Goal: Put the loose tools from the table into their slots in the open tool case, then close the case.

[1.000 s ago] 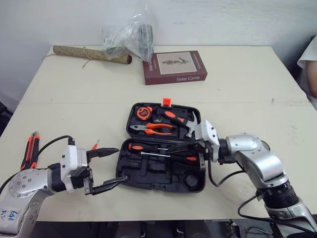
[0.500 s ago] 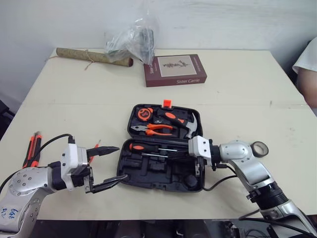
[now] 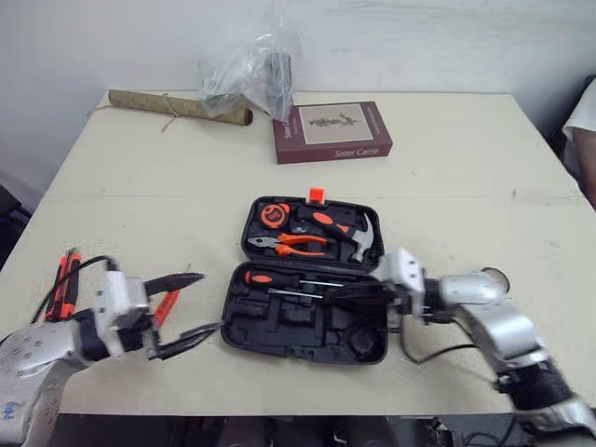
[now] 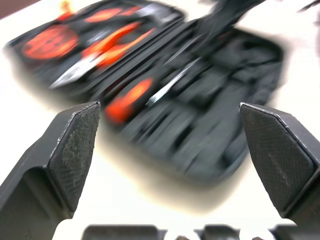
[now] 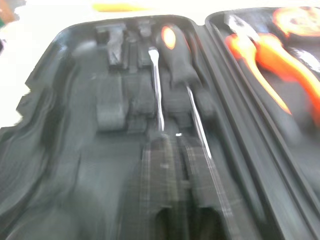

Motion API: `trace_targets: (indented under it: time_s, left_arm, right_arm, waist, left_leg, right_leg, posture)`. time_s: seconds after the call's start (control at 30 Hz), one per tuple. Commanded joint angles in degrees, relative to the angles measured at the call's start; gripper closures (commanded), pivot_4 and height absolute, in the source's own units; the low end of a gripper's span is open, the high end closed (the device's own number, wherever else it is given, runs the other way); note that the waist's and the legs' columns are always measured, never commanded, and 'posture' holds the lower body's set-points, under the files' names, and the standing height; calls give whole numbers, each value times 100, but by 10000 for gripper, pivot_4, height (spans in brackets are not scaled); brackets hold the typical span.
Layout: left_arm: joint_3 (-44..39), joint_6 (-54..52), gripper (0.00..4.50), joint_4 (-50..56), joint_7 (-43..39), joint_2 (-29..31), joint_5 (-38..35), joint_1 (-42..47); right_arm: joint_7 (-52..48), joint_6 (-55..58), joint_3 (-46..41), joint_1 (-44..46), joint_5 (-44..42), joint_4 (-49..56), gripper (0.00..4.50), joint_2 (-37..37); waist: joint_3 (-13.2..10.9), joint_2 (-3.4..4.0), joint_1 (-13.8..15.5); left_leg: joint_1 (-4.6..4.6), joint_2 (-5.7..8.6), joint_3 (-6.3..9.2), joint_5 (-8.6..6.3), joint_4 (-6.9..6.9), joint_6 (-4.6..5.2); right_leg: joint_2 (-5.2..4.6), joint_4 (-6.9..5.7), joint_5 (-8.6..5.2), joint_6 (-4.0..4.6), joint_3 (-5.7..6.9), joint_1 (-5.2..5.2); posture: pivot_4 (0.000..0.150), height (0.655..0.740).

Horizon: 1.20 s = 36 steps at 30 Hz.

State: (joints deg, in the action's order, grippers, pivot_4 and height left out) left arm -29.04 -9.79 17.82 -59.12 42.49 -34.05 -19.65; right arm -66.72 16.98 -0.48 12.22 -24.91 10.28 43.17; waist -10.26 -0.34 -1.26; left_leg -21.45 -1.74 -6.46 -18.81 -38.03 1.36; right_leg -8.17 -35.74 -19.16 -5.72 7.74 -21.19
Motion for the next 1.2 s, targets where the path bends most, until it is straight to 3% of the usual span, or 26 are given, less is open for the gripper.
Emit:
trace_targets:
  time_s: [0.03, 0.07, 0.17, 0.2, 0.23, 0.3, 0.4, 0.57, 0.7, 0.87, 1.03, 1.2]
  left_arm:
    - [-1083, 416, 0, -455, -197, -29, -22, -436]
    - [-1399, 480, 0, -695, -248, -21, -45, -583]
    - [-2321, 863, 0, -1857, -418, 82, 61, -968]
    - [-2576, 1053, 0, -2305, -439, 131, 111, -1045]
    - [-2721, 1191, 0, -2601, -463, 169, 139, -1077]
    - [-3158, 1546, 0, -3732, -264, 414, 279, -1117]
    - [-3533, 2110, 0, -5254, 221, 880, 546, -1129]
    - [-3639, 2450, 0, -6403, 571, 1284, 513, -892]
    - [-3392, 2455, 0, -6202, 390, 1217, 456, -674]
    - [-2796, 1941, 0, -4430, 163, 673, 174, -524]
    - [-2079, 536, 0, -1958, 445, 384, -210, -762]
    - [-1384, -1371, 0, -169, 1524, 463, -482, -707]
  right_arm:
    - [-303, -293, -1243, -449, -595, 88, 20525, 293]
    - [-488, -587, -1652, -611, -737, -100, 17412, 294]
    - [-925, -1502, -2641, -1090, -665, -1013, 2634, 482]
    - [-972, -1596, -2890, -1256, -676, -1318, 175, 521]
    - [-997, -1645, -3031, -1352, -704, -1516, 175, 537]
    - [-1470, -2850, -3264, -1717, -317, -2399, 175, 670]
    - [-1324, -3766, -3641, -1795, -29, -3709, 175, 922]
    - [-938, -4560, -3789, -1837, 300, -5141, 175, 1286]
    - [-1220, -4524, -3653, -1652, -144, -4747, 175, 1028]
    - [-1322, -3459, -3020, -1559, -1016, -2620, 175, 433]
    - [-931, -2631, -2403, -1288, -1735, -833, 175, -182]
    - [-1061, -2505, -1852, -1134, -1949, 135, 175, -591]
  waist:
    - [-8, -17, -14]
    - [-12, -25, -18]
    - [-16, -31, -17]
    - [-18, -33, -19]
    - [-19, -36, -19]
    - [-20, -37, -21]
    - [-25, -46, -23]
    - [-34, -29, -42]
    - [-34, -29, -50]
    - [-40, -12, -75]
    - [-43, -11, -32]
    - [-45, -12, 9]
  left_leg:
    - [0, -4, -4, -1, 1, 2]
    - [0, -4, -4, -2, 1, 3]
    - [10, -5, -11, -10, 1, 13]
    - [15, -3, -17, -14, 1, 16]
    - [18, -3, -21, -17, 1, 21]
    - [20, -2, -25, -37, 1, 52]
    - [23, -3, -25, -41, 2, 47]
    - [23, 3, -38, -57, 5, 28]
    - [26, -3, -38, -58, 13, 2]
    - [29, -4, -38, -39, 18, -37]
    - [24, -3, -38, -23, 18, -14]
    - [21, 3, -33, -18, 18, -5]
  right_leg:
    - [5, 12, 0, 0, 0, 2]
    - [5, 18, 0, 0, 0, 1]
    - [3, 22, 0, 0, -8, 4]
    - [0, 20, 0, -1, -11, 4]
    - [-1, 20, 0, -1, -13, 4]
    - [-8, 18, 1, -2, -18, -1]
    - [-13, 12, 0, 0, -21, -11]
    - [-31, 5, 0, -1, -38, -31]
    - [-29, -6, -2, 4, -38, -32]
    - [-29, -13, -3, 6, -47, -31]
    - [-28, -11, -3, 5, -45, -32]
    - [-27, -10, -1, 2, -43, -26]
  posture:
    - [1500, 7400]
    - [1500, 7400]
    - [1500, 7400]
    - [1500, 7400]
    - [1500, 7400]
    - [1500, 7400]
    - [1500, 7400]
    - [1500, 7400]
    - [1500, 7400]
    - [1500, 7400]
    - [1500, 7400]
    - [1500, 7400]
